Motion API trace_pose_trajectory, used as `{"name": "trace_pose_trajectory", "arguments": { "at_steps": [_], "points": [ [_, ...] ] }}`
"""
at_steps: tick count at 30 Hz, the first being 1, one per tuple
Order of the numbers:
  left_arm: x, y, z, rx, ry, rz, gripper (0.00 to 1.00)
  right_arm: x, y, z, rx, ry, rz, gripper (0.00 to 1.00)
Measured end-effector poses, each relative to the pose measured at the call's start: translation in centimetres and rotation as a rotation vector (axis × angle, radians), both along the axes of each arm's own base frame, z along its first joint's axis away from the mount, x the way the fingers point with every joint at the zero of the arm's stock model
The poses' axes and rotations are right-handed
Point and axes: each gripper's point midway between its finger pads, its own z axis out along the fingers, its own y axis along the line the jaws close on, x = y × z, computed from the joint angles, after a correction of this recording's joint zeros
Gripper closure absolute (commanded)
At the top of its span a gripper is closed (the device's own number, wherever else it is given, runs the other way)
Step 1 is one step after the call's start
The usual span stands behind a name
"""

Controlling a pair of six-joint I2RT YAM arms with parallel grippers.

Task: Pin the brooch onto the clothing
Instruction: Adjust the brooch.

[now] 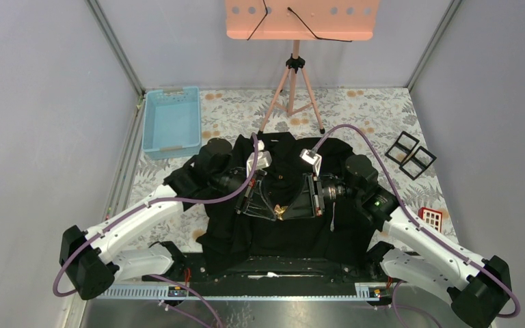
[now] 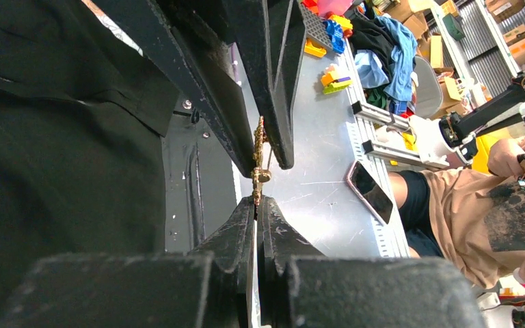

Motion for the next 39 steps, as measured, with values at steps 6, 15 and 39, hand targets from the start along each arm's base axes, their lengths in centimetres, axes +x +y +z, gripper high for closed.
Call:
{"name": "trace_pose_trajectory", "arguments": {
  "at_steps": [6, 15, 39],
  "points": [
    [0.0, 0.0, -0.2, 0.009, 0.012, 0.003, 1.0, 0.2, 0.0, -0.2, -0.01, -0.01, -0.013, 0.73],
    [0.2, 0.0, -0.2, 0.006, 0.009, 0.006, 1.0, 0.4, 0.3, 0.0, -0.007, 0.001, -0.029, 0.63],
    [0.1, 0.2, -1.1, 0.028, 0.026, 0.02, 1.0, 1.3, 0.9, -0.8, -0.074, 0.022, -0.067, 0.89]
  ]
}}
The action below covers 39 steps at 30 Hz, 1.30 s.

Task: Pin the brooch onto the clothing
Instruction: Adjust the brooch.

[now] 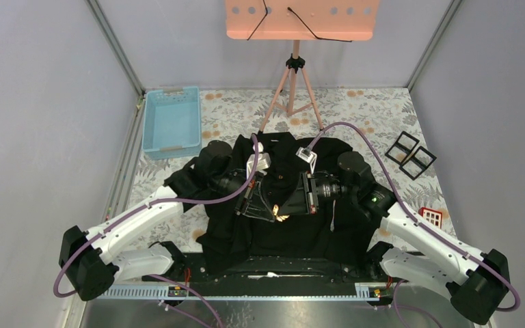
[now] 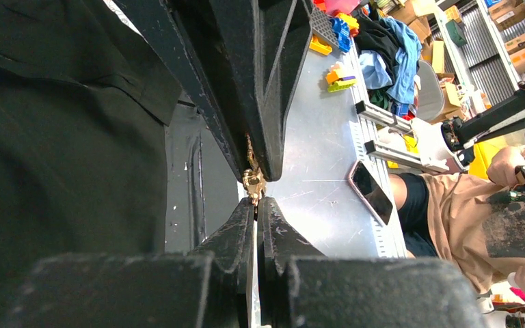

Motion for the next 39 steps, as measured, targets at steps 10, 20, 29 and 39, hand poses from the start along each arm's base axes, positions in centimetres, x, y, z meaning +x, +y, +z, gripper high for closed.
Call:
{"name": "trace_pose_trajectory", "arguments": {
  "at_steps": [10, 20, 29, 39],
  "points": [
    [-0.2, 0.2, -0.4, 0.017, 0.02, 0.002, 1.0, -0.4, 0.2, -0.6, -0.051, -0.007, 0.029, 0.82],
    [0.5, -0.1, -0.6, 0.019, 0.005, 0.035, 1.0, -1.2, 0.1, 0.1, -0.032, -0.022, 0.046, 0.35],
    [0.8, -0.3, -0.7, 0.017, -0.007, 0.049, 1.0, -1.3, -1.1, 2.4, 0.013, -0.13, -0.033, 0.29],
    [0.8, -0.3, -0.5, 0.011, -0.014, 0.051, 1.0, 0.1, -1.7, 2.1, -0.043, -0.177, -0.132, 0.47]
  ]
}}
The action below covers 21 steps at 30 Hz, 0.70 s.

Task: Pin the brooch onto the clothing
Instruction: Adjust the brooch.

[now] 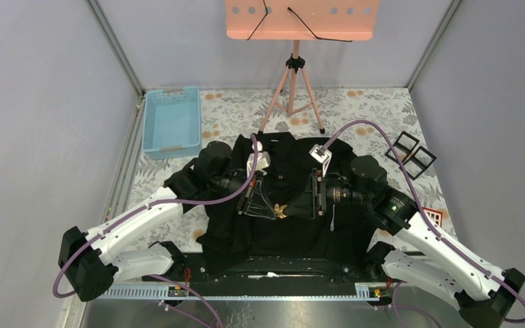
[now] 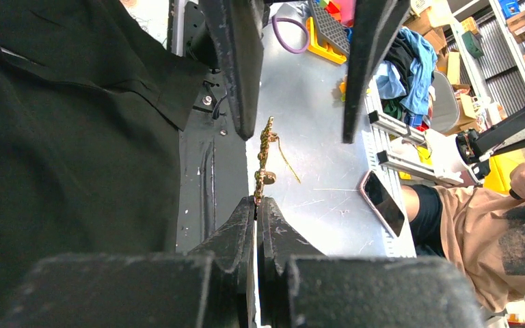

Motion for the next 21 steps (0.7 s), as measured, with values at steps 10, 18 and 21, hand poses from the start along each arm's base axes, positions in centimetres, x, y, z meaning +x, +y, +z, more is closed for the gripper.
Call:
{"name": "trace_pose_trajectory", "arguments": {
  "at_steps": [10, 18, 21],
  "points": [
    [0.0, -0.1, 0.5, -0.019, -0.012, 0.0, 1.0, 0.4, 0.2, -0.8, -0.025, 0.016, -0.004, 0.64],
    [-0.1, -0.1, 0.5, -0.02, 0.002, -0.001, 1.0, 0.5, 0.6, -1.4, -0.039, 0.034, 0.009, 0.97],
    [-0.3, -0.1, 0.5, -0.023, 0.026, -0.007, 0.73, 0.6, 0.6, -1.3, -0.034, 0.023, 0.011, 1.0]
  ]
}}
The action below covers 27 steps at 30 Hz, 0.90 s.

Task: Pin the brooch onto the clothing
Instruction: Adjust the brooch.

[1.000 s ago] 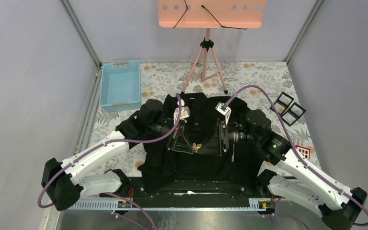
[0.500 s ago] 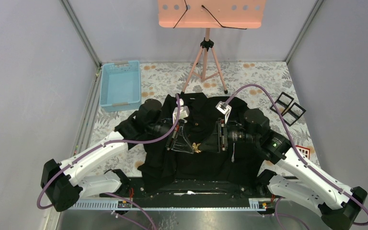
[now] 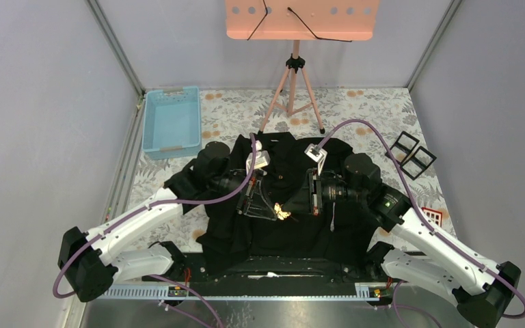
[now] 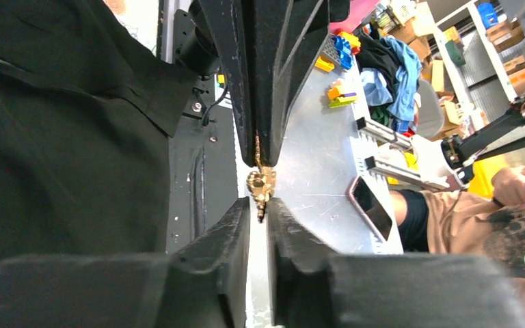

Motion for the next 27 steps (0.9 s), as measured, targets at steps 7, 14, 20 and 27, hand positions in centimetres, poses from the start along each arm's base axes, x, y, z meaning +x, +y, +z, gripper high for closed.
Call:
{"name": "trace_pose_trajectory", "arguments": {
  "at_steps": [7, 14, 20, 27],
  "points": [
    [0.5, -0.2, 0.1, -0.023, 0.029, 0.024, 0.47, -0.5, 0.3, 1.2, 0.077, -0.018, 0.03, 1.0],
    [0.3, -0.1, 0.7, -0.054, 0.051, 0.015, 0.4, -0.7, 0.6, 1.9, 0.127, -0.022, 0.049, 1.0],
    [1.0, 0.1, 1.1, -0.087, 0.06, 0.045, 0.22, -0.7, 0.7, 2.8, 0.158, -0.045, 0.054, 1.0],
    [1.5, -0.1, 1.9, -0.129, 0.066, 0.064, 0.03, -0.6, 0.8, 2.8, 0.162, -0.048, 0.056, 1.0]
  ]
}}
